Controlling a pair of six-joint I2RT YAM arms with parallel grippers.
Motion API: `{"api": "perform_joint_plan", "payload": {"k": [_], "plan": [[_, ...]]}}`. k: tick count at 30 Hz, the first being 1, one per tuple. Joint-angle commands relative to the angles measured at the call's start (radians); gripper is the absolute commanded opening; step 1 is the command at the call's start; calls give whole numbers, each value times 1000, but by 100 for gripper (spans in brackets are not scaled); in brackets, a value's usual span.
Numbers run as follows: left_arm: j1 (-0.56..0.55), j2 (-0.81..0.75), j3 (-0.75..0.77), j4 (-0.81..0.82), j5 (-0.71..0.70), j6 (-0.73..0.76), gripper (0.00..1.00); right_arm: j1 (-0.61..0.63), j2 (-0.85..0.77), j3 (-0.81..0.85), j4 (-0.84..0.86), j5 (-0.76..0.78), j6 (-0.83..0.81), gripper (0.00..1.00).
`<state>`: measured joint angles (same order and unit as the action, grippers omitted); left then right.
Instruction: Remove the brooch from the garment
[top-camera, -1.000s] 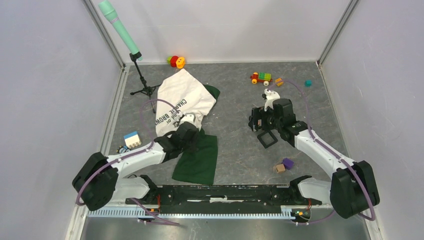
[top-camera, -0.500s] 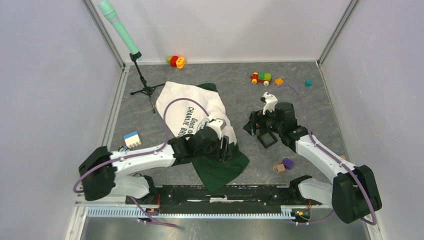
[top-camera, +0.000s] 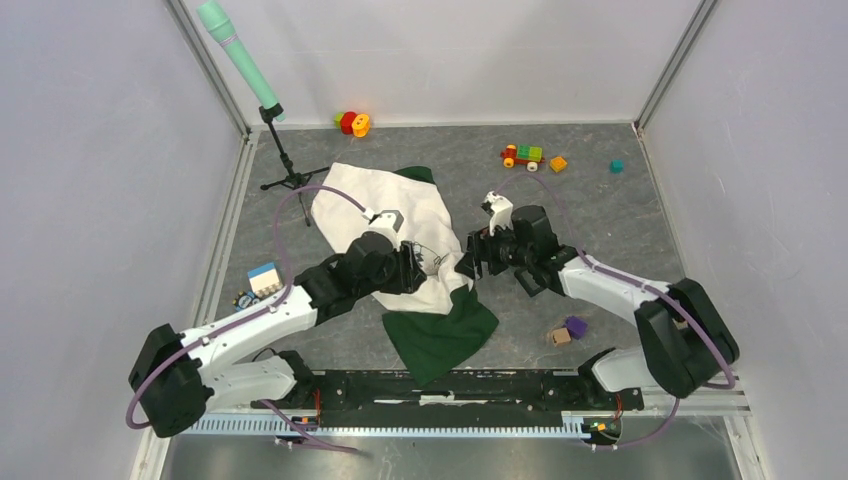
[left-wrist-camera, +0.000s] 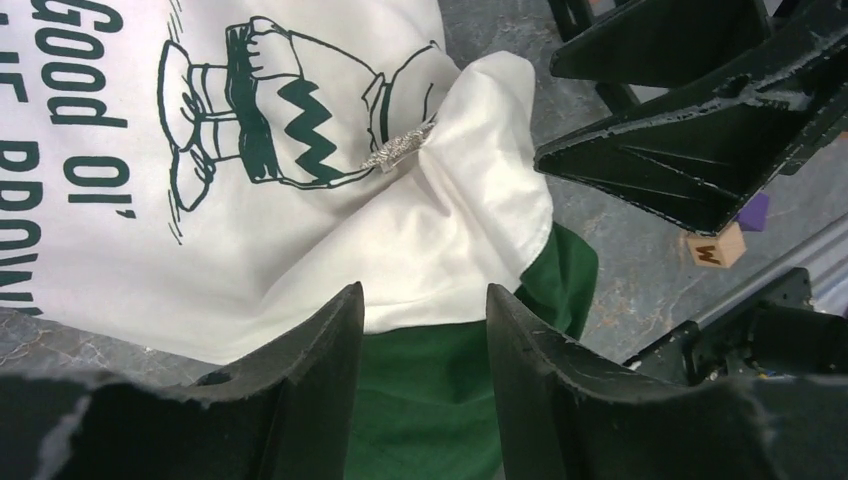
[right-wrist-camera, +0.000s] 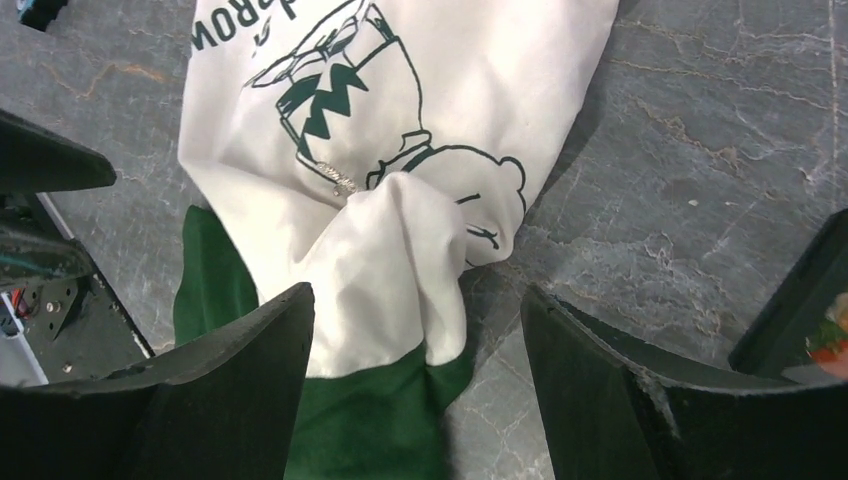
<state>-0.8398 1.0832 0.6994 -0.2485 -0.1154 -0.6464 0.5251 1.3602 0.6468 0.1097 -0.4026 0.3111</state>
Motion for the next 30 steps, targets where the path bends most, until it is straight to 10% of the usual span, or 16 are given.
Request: {"api": "perform_joint_plan", "payload": {"k": [1, 6, 10, 12, 30], "plan": [[8, 48, 26, 47, -15, 61, 55, 15, 89, 61, 51, 17, -14, 80], [16, 103, 46, 81, -2, 49, 58, 23, 176, 47, 133, -56, -17, 70], [21, 126, 46, 98, 1, 53, 60, 47, 103, -33, 184, -87, -21, 21], [22, 140, 48, 107, 12, 98, 60, 53, 39, -92, 194, -52, -33, 12], [-8, 269, 123, 163, 155, 206, 54, 53, -77, -219, 239, -40, -104, 8]]}}
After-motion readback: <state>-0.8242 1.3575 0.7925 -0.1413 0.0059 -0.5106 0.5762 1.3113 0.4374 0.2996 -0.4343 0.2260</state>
